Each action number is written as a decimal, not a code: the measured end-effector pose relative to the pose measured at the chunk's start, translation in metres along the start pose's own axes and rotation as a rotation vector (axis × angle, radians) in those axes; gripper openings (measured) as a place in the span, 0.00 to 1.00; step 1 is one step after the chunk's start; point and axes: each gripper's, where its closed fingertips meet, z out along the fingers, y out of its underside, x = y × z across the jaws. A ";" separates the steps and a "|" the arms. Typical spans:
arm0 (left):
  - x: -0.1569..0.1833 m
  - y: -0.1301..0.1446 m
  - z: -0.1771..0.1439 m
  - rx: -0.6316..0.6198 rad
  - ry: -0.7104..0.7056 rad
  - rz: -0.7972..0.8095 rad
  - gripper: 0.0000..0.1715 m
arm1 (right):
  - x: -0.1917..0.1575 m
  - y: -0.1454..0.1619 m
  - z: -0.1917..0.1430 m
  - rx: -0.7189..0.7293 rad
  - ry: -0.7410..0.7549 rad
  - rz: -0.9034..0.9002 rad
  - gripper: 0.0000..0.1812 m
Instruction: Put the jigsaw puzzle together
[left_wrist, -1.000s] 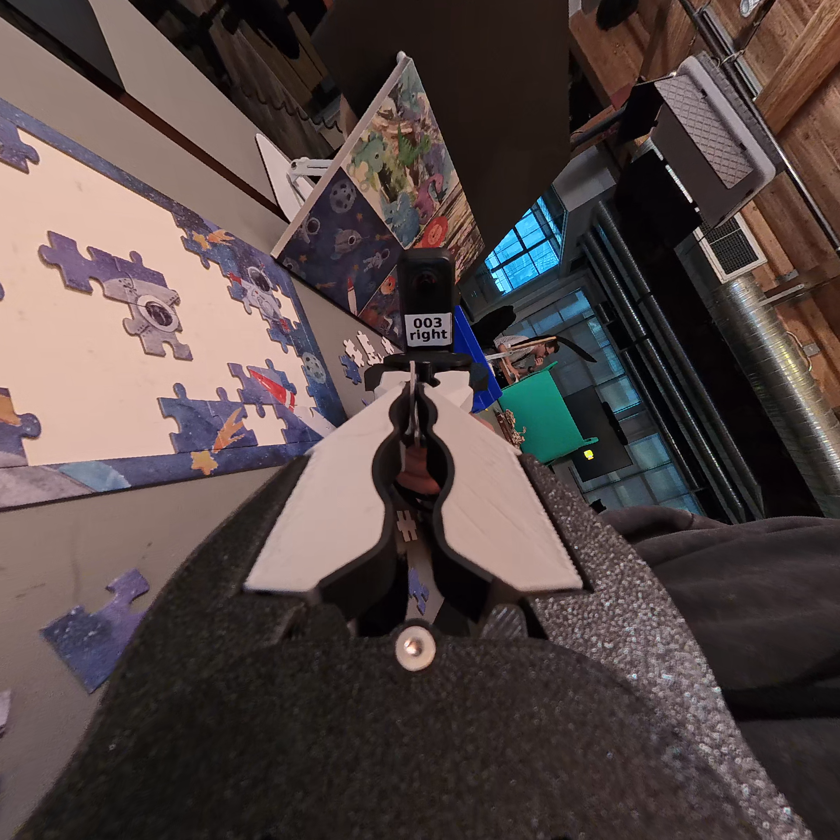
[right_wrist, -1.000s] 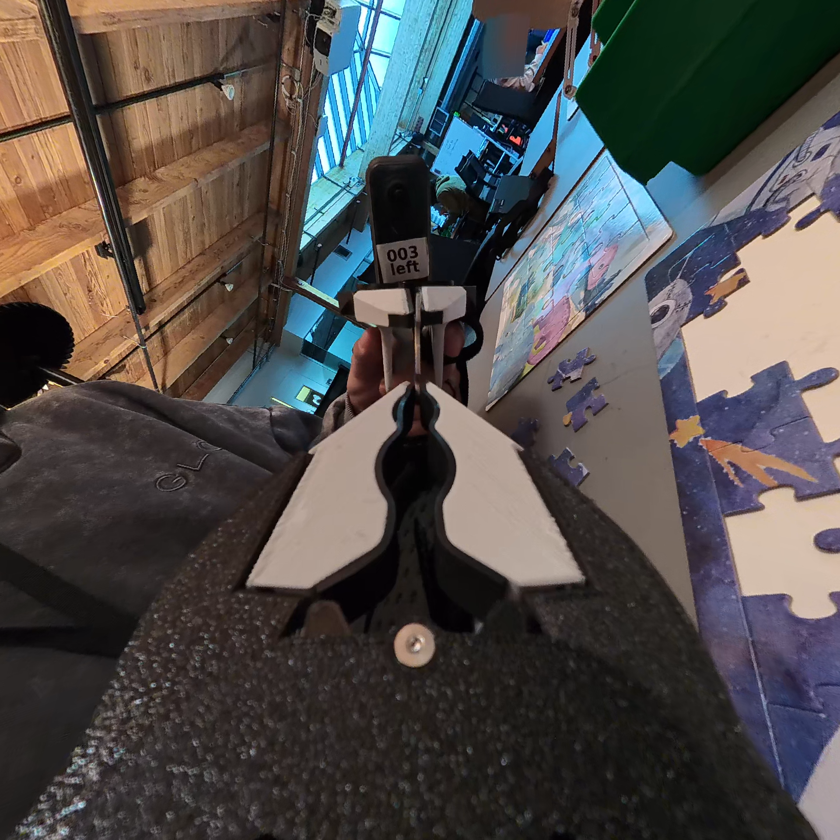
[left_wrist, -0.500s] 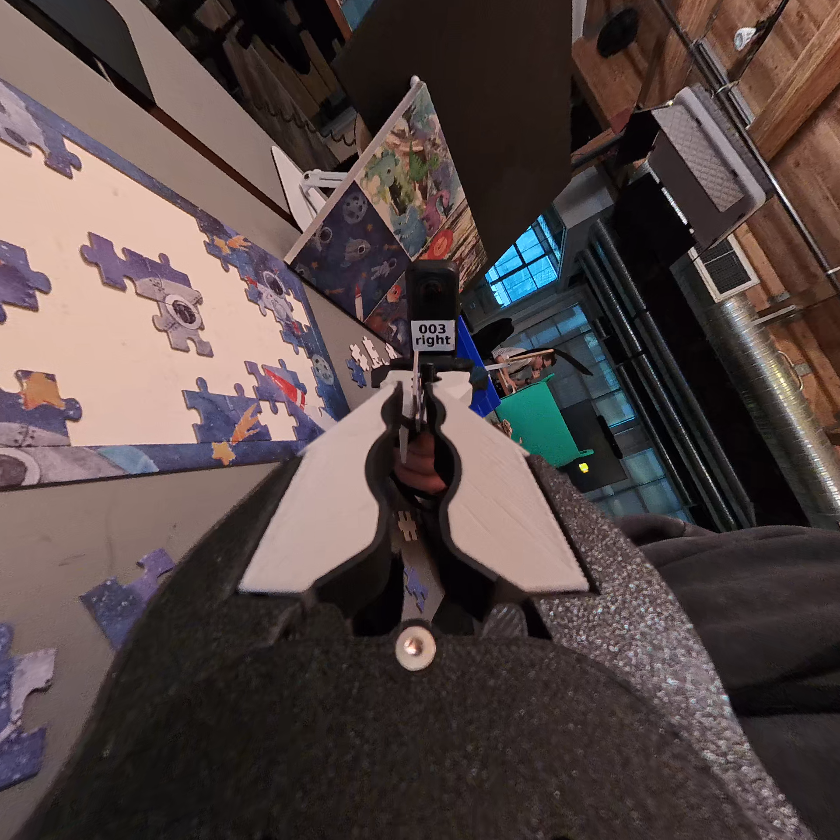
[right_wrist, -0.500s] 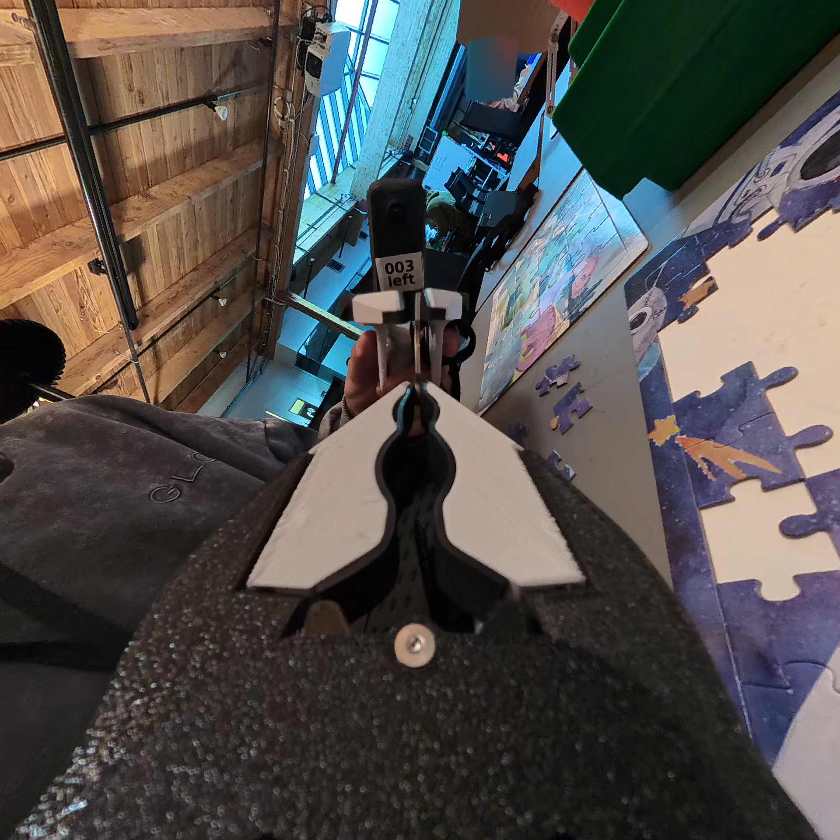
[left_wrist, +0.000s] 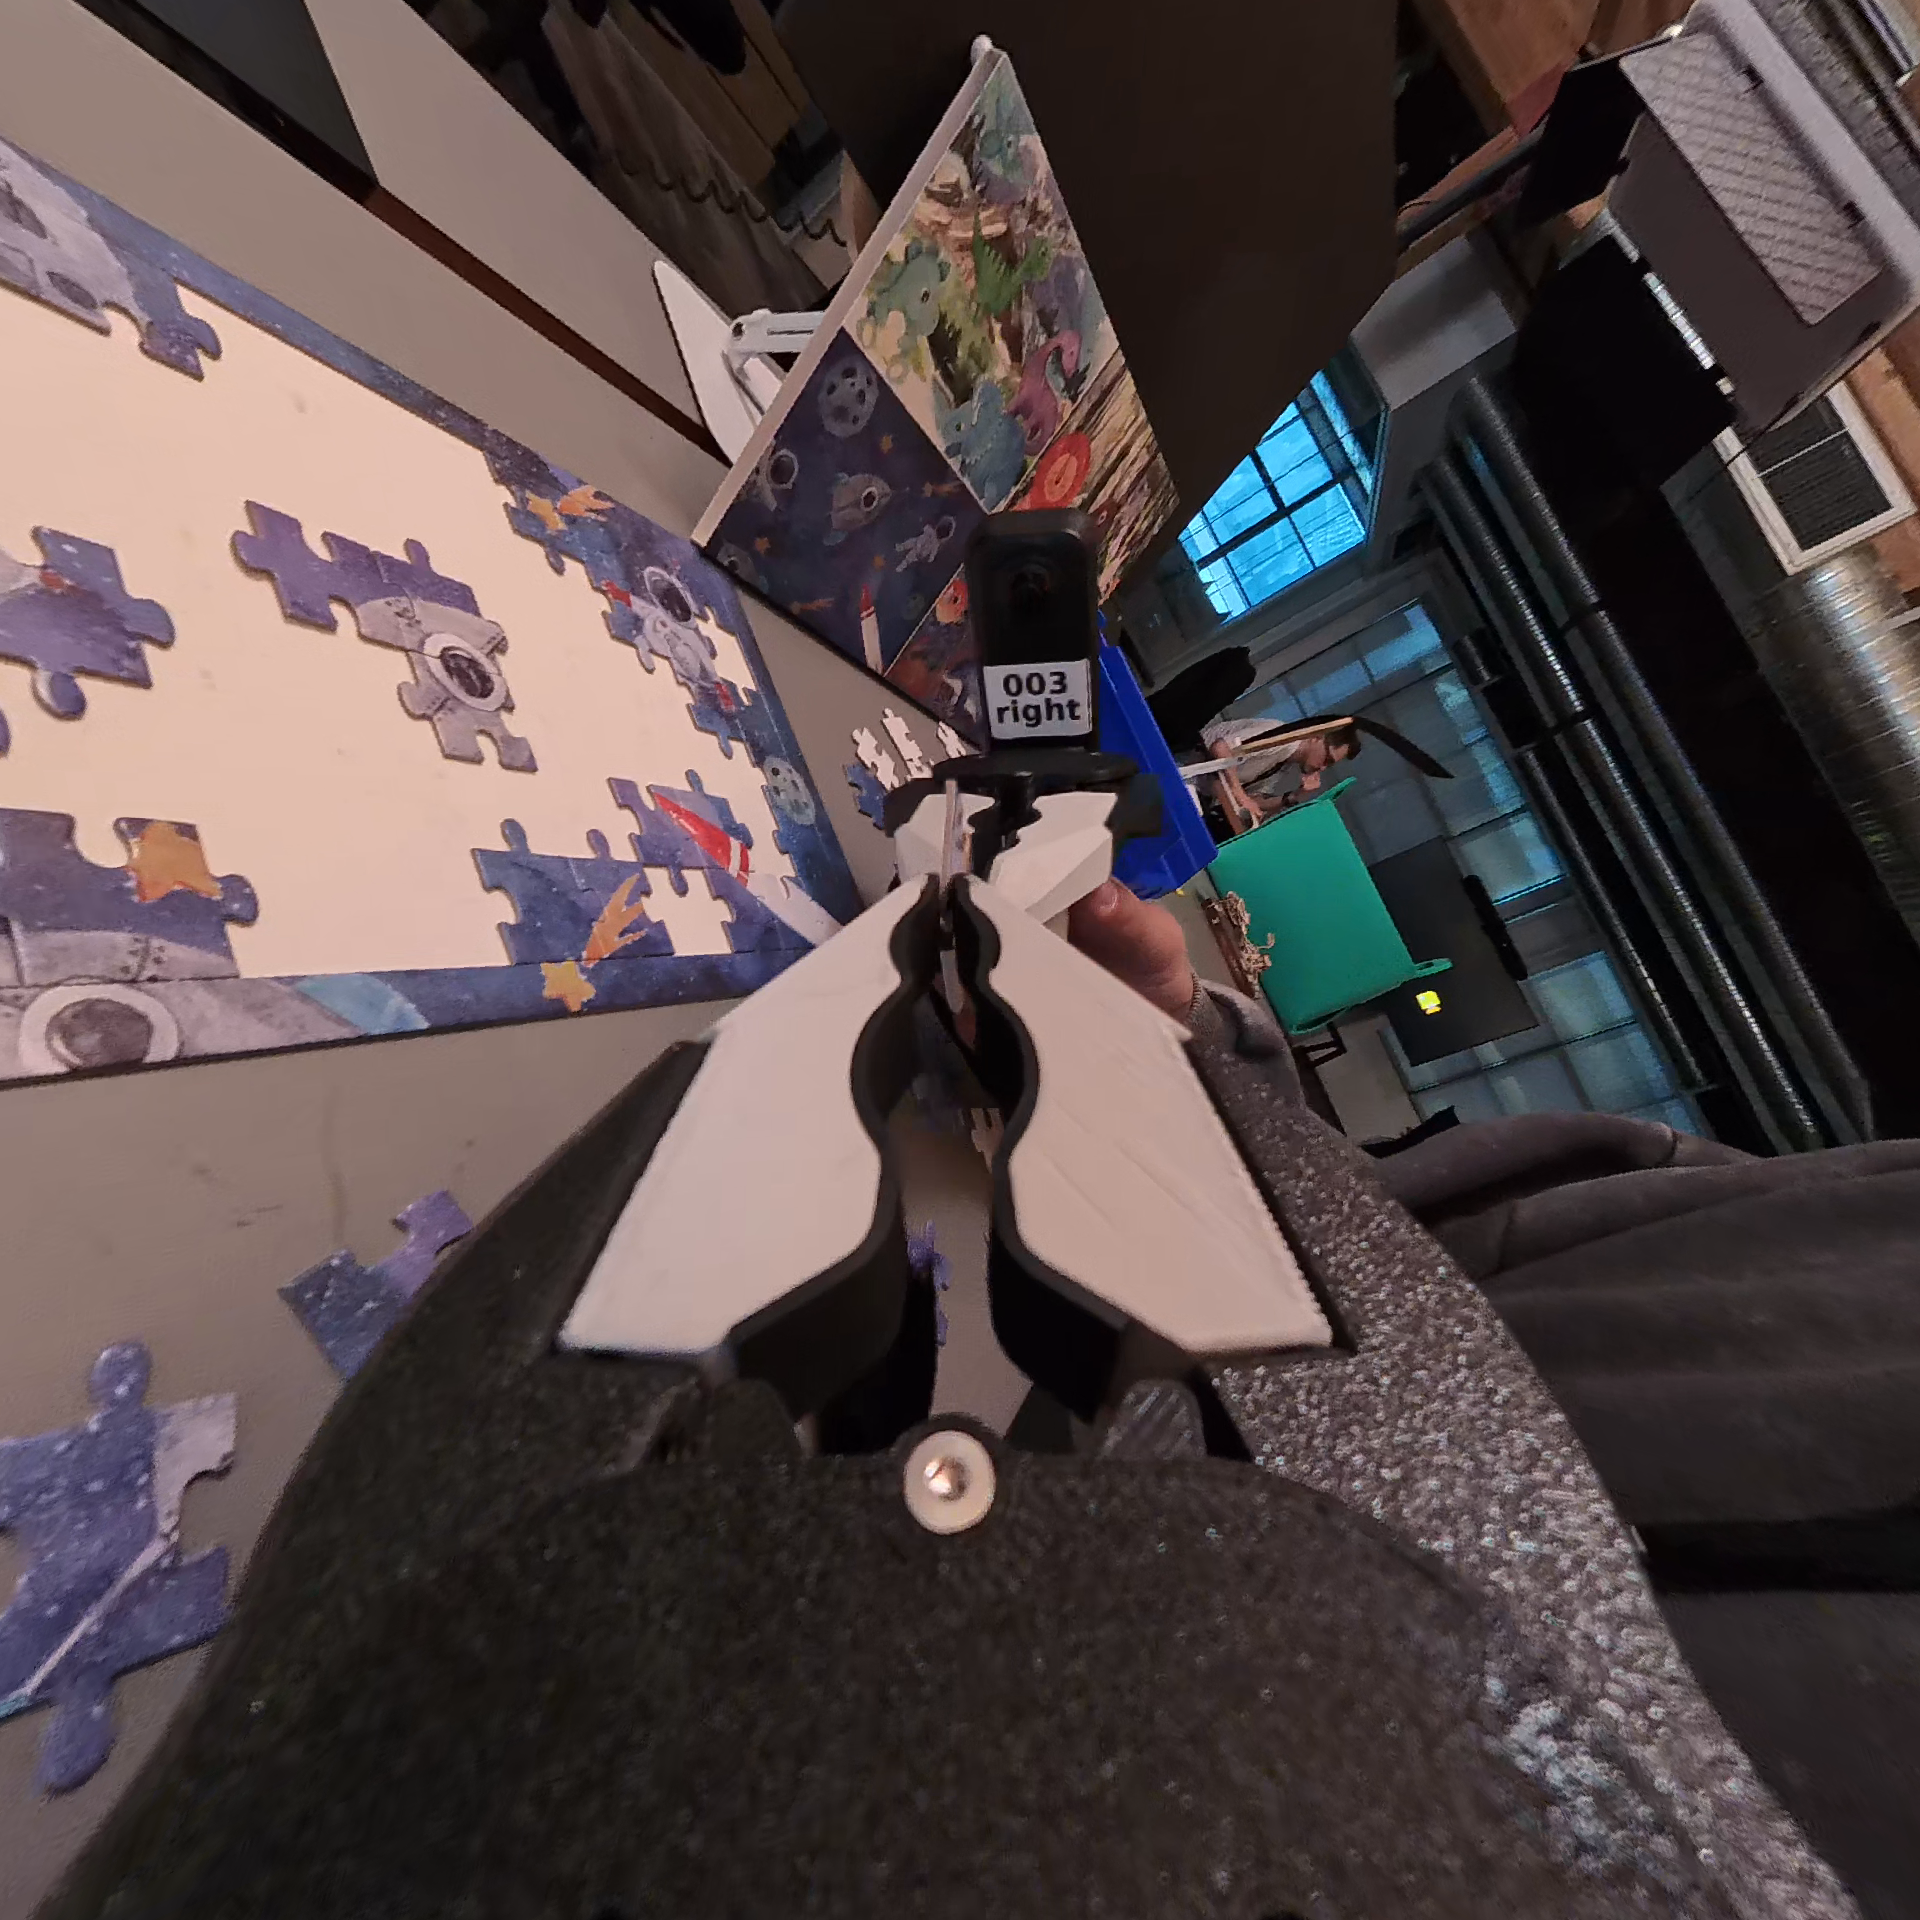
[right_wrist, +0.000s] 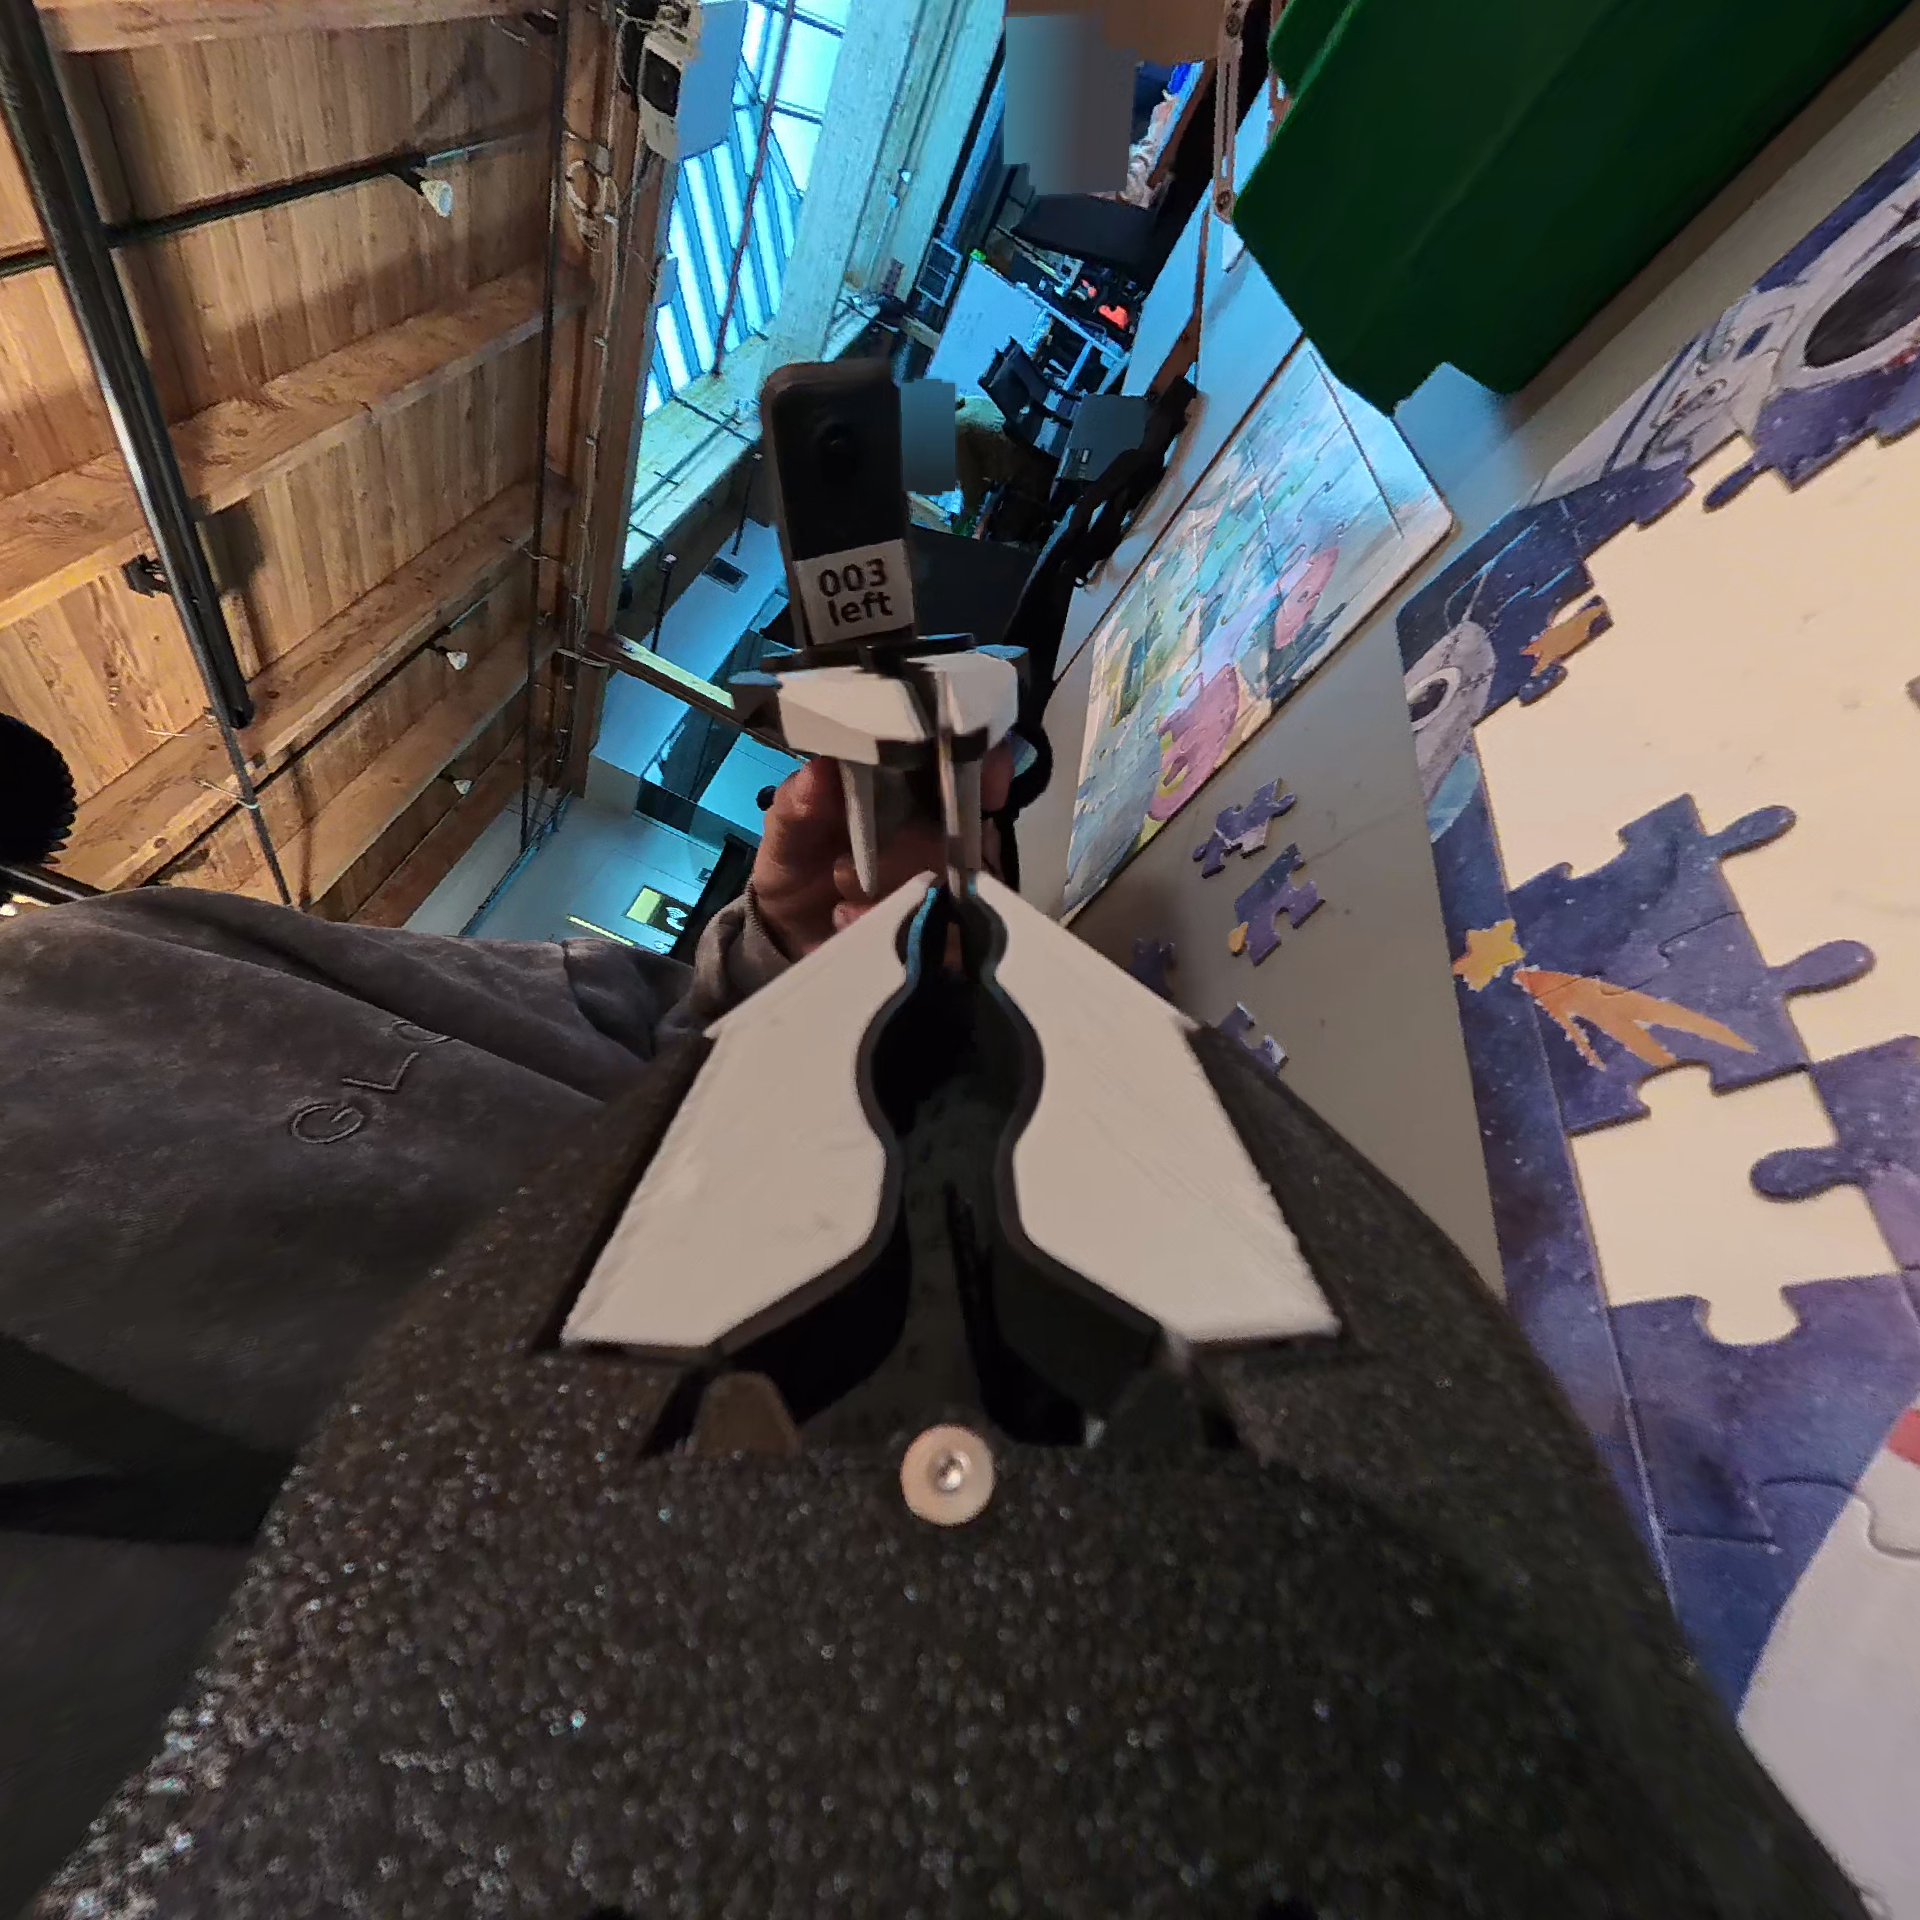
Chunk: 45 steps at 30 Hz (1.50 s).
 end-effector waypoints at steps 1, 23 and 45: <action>-0.002 -0.001 -0.001 0.002 -0.014 0.002 0.01 | 0.005 0.002 0.000 -0.012 0.028 0.001 0.02; -0.051 0.011 0.022 -0.677 -0.283 0.315 0.01 | 0.075 0.020 -0.016 -0.272 0.598 -0.435 0.13; -0.025 0.014 0.012 -0.262 -0.030 -0.036 0.01 | 0.038 0.008 -0.009 -0.201 0.507 -0.582 0.02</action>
